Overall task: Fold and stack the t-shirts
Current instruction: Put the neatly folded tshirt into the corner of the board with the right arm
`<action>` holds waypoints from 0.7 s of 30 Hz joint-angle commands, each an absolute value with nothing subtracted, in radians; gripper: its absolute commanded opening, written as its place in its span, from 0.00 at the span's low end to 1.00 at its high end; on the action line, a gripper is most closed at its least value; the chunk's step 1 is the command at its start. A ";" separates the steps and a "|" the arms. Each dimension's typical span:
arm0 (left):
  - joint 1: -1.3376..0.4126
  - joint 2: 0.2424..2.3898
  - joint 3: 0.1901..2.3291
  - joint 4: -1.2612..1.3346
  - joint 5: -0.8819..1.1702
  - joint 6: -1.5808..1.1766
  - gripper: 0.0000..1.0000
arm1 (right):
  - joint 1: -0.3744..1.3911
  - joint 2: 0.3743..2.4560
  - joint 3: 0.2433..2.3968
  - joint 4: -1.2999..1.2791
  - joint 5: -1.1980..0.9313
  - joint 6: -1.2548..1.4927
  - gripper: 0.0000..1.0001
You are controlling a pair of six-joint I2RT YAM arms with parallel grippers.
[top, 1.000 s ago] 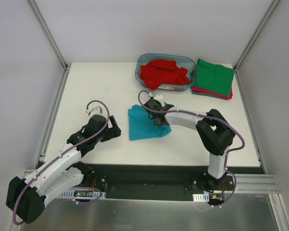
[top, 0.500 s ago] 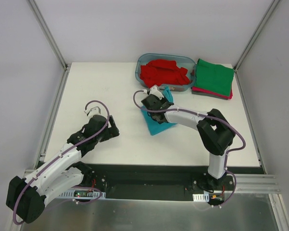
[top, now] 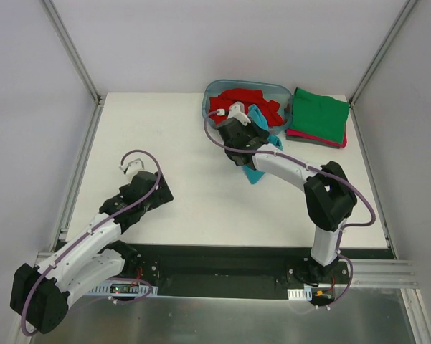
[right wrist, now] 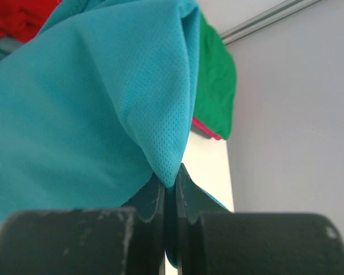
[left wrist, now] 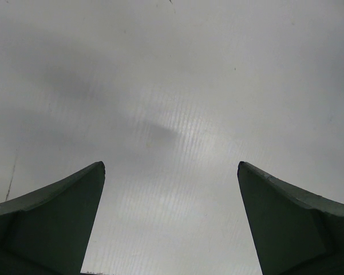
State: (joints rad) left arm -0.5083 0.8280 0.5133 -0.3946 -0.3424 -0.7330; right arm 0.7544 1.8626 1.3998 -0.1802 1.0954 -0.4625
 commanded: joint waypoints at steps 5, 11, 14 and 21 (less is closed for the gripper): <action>-0.486 0.744 0.509 -0.413 -0.417 -0.772 0.99 | 0.736 1.789 1.519 -0.141 1.250 -0.629 0.01; -0.483 0.729 0.506 -0.414 -0.419 -0.773 0.99 | 0.736 1.766 1.589 -0.152 1.275 -0.690 0.01; -0.482 0.733 0.508 -0.413 -0.419 -0.772 0.99 | 0.735 1.755 1.617 -0.152 1.296 -0.724 0.01; -0.479 0.726 0.506 -0.414 -0.429 -0.776 0.99 | 0.707 1.773 1.719 -0.155 1.336 -0.772 0.01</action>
State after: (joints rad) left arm -0.4889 0.7372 0.5114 -0.4061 -0.3973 -0.7643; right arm 0.7303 1.8175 1.6199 -0.1711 1.2560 -0.7189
